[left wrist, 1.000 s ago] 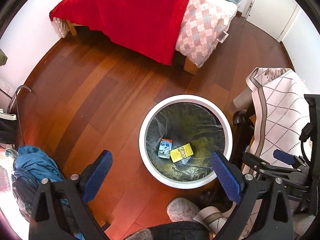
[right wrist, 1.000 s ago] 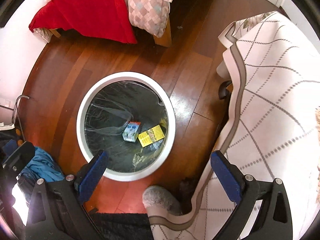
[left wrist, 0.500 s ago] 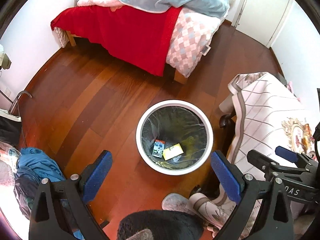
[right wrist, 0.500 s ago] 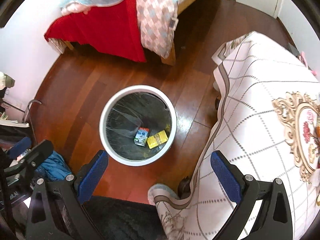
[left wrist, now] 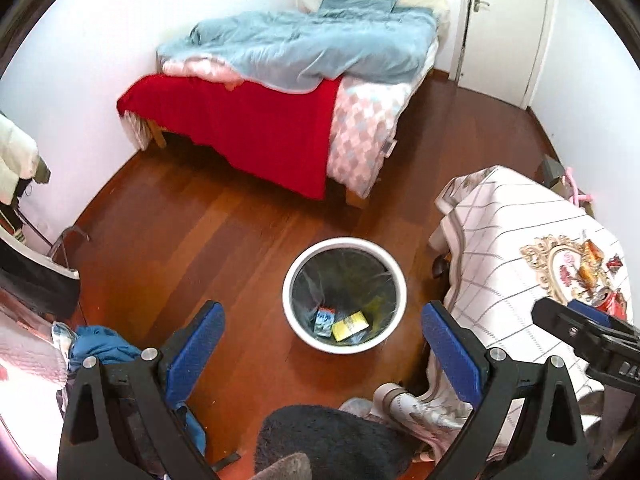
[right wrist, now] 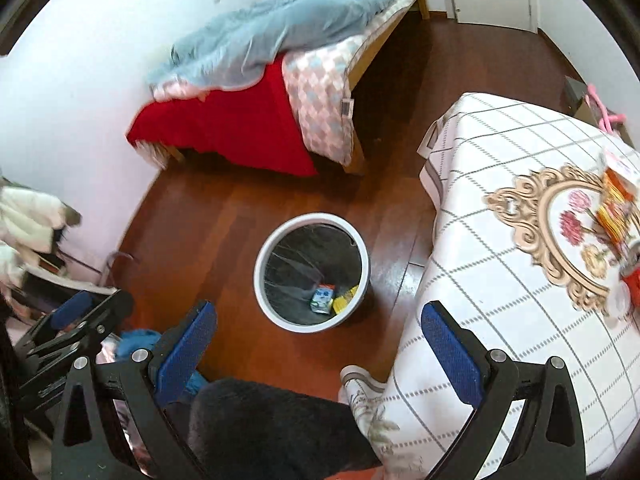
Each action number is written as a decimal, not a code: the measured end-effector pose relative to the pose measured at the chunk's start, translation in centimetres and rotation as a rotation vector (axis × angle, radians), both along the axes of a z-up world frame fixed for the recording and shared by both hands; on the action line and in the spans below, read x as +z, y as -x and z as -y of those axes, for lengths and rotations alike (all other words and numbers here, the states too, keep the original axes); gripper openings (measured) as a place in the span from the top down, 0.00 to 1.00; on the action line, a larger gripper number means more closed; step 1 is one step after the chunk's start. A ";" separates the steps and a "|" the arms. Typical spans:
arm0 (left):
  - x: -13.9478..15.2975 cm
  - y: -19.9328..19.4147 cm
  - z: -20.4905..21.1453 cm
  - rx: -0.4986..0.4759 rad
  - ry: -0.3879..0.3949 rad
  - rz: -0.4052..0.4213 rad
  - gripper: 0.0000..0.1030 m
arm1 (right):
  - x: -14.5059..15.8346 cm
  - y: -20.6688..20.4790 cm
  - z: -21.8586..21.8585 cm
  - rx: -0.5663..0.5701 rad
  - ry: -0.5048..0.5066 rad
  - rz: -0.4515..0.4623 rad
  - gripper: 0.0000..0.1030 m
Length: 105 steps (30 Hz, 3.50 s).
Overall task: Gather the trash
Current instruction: 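Move both tools back toward the table, then grasp the clear cup lid with left tool while right tool grasps the white box, then carry lid and white box over the bin and open both tools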
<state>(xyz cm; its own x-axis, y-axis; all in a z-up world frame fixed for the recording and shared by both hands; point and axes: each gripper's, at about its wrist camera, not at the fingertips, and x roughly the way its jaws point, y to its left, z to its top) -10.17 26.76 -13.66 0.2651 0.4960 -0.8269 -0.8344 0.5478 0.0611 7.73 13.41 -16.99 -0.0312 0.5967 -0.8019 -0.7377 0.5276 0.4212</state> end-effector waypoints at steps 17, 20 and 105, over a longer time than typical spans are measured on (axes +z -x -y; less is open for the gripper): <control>-7.7 -22.2 14.9 -0.336 0.121 -0.063 0.02 | -5.9 -17.8 25.1 -0.455 0.239 -0.071 0.00; -9.8 -26.8 18.0 -0.397 0.131 -0.108 0.02 | -7.2 -21.9 28.8 -0.500 0.348 -0.024 0.00; -18.3 -5.3 -12.7 0.006 0.243 -0.111 0.65 | -22.7 -1.5 -19.5 0.121 0.375 -0.128 0.62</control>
<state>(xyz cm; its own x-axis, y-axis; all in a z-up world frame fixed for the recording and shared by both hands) -4.82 39.50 -31.97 0.1633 0.2809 -0.9457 -0.8334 0.5523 0.0201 9.22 32.94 -39.65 -0.1972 0.2502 -0.9479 -0.7578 0.5745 0.3093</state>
